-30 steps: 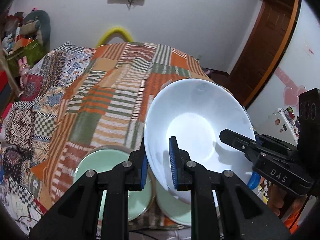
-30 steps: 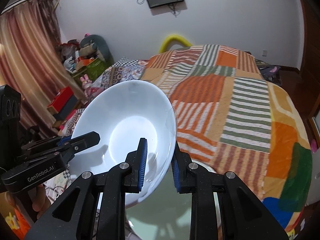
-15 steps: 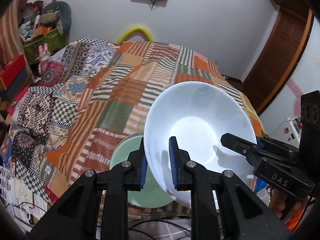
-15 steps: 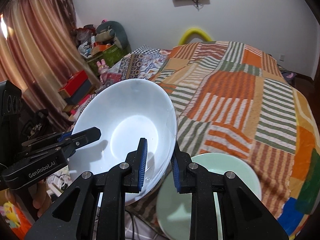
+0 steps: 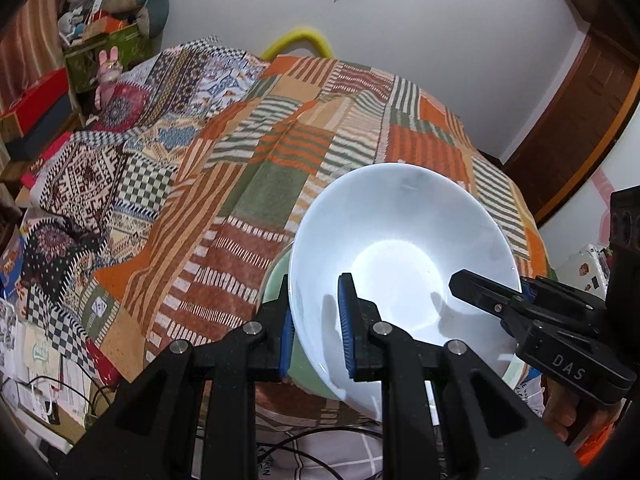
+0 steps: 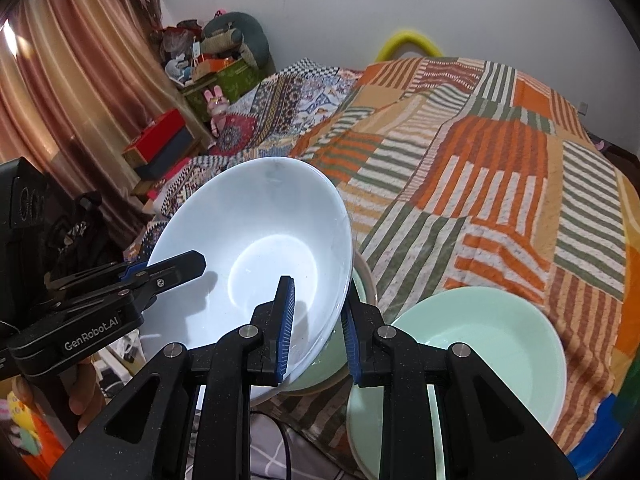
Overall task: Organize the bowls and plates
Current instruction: 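Lower the white bowl into the mint-green bowl and open both tools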
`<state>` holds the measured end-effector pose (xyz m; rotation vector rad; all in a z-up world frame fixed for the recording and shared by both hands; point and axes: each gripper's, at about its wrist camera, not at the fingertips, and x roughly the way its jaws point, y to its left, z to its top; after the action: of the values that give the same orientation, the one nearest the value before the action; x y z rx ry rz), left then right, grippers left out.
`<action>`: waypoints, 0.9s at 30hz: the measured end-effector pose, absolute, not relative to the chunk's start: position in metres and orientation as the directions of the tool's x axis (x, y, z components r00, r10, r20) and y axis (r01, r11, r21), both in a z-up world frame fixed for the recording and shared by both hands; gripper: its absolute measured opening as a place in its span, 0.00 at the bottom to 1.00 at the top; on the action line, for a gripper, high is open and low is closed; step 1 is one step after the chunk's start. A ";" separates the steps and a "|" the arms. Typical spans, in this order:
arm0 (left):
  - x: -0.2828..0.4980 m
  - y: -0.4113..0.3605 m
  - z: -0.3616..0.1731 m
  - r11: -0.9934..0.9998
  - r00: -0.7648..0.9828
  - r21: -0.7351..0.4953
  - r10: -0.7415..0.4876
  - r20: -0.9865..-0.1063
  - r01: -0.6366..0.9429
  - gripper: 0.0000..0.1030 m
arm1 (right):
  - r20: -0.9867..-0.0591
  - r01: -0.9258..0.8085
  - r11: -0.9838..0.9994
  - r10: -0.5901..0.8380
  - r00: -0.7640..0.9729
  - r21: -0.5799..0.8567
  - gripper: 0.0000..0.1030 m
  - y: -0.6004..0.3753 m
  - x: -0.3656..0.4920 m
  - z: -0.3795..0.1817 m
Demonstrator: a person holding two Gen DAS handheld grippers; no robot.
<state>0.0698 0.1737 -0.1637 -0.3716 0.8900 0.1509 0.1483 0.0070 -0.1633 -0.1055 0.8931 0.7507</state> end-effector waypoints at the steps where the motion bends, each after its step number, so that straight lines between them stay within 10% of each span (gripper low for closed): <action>1: 0.070 0.175 -0.168 0.924 0.618 -0.255 -0.026 -0.786 -0.286 0.18 | -0.743 -0.633 0.744 0.545 0.389 0.214 0.20 0.008 0.149 -0.165; 27: 0.084 0.180 -0.222 0.923 0.523 -0.220 -0.024 -0.852 -0.316 0.18 | -0.825 -0.611 0.761 0.478 0.301 0.218 0.21 0.018 0.160 -0.211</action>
<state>0.0842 0.1802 -0.2220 -0.3714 1.0109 0.1794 0.1595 0.0183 -0.2113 -0.1468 1.0375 0.7261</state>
